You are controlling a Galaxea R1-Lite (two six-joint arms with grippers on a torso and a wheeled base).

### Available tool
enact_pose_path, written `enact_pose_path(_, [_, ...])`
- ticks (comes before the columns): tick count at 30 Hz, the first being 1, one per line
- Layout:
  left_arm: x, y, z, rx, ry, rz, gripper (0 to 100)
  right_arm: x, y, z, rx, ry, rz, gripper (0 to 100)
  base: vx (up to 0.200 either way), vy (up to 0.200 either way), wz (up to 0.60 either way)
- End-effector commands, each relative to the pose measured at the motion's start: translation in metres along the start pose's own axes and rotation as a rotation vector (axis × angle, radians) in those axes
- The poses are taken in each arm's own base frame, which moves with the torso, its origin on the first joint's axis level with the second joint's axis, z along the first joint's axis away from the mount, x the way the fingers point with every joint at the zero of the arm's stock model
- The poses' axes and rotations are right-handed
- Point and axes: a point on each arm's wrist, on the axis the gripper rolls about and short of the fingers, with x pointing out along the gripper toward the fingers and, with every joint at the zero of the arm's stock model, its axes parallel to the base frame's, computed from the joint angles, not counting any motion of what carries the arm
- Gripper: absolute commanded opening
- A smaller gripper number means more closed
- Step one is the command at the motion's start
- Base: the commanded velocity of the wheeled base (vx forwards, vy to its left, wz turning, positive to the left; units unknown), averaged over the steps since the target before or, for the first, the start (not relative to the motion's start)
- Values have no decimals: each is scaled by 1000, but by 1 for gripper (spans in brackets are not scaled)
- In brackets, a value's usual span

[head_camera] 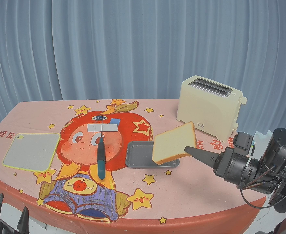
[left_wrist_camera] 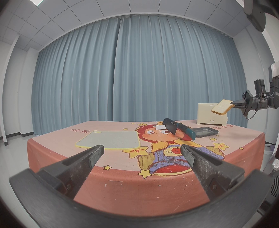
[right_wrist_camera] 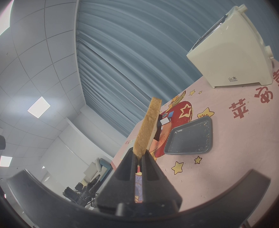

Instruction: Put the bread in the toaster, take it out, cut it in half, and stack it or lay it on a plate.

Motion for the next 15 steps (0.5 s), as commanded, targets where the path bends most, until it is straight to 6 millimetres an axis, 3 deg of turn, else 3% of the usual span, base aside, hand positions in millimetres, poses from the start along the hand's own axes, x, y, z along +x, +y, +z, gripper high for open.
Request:
enact_pose_path(1, [0, 0, -5, 1, 3, 0, 100, -1, 2, 1, -2, -5, 8, 0, 0, 0, 0])
enact_pose_path(15, [0, 0, -5, 1, 3, 0, 100, -2, 3, 2, -4, -26, -1, 0, 0, 0, 0])
